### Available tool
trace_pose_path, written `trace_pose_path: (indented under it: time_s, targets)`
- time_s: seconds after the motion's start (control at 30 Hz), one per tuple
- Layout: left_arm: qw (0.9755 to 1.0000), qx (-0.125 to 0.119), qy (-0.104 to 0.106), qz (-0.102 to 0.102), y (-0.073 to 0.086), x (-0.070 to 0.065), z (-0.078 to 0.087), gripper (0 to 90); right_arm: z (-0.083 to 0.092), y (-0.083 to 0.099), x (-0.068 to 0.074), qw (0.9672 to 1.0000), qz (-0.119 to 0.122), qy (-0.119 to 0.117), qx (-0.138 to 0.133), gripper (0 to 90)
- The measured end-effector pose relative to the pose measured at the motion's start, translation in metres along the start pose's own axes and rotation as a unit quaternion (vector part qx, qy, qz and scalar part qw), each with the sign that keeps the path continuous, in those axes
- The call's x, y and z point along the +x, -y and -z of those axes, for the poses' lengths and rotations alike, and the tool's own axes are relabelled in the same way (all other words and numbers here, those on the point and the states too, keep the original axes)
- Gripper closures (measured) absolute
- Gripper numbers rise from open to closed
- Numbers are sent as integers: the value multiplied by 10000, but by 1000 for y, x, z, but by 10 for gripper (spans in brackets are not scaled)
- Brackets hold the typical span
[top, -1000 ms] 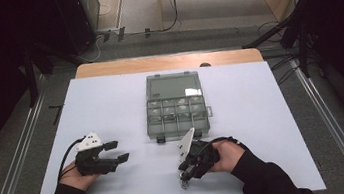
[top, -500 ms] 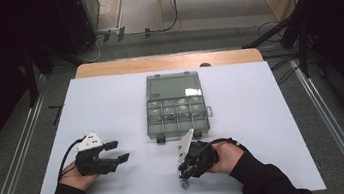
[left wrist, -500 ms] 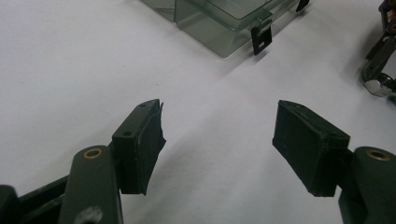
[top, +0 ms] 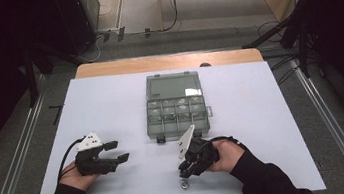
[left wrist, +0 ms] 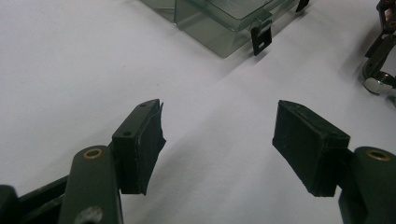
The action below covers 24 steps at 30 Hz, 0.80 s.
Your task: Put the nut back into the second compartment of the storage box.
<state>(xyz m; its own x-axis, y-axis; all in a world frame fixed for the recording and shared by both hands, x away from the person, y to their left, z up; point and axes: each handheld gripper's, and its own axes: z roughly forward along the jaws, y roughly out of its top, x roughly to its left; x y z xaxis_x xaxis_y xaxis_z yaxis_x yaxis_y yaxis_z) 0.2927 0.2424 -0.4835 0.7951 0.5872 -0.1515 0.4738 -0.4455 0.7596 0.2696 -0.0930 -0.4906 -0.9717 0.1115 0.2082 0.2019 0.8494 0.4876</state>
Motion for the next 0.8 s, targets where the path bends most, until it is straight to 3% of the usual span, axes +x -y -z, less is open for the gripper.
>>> trace_pose_path:
  time_s: [0.17, 0.57, 0.63, 0.8]
  targets:
    - [10000, 6, -8, -4, 0, 0, 0, 328, 2, 0, -3, 10000, -44, -17, -58, 712]
    - [10000, 4, 3, -4, 0, 0, 0, 328, 13, 3, -12, 9976, -636, 82, -258, 712]
    - [10000, 3, 7, -3, 0, 0, 0, 328, 14, 4, -15, 9975, -615, 105, -334, 712]
    - [10000, 7, 8, 5, 0, 0, -1, 328, 22, 5, -17, 9945, -906, 199, -486, 712]
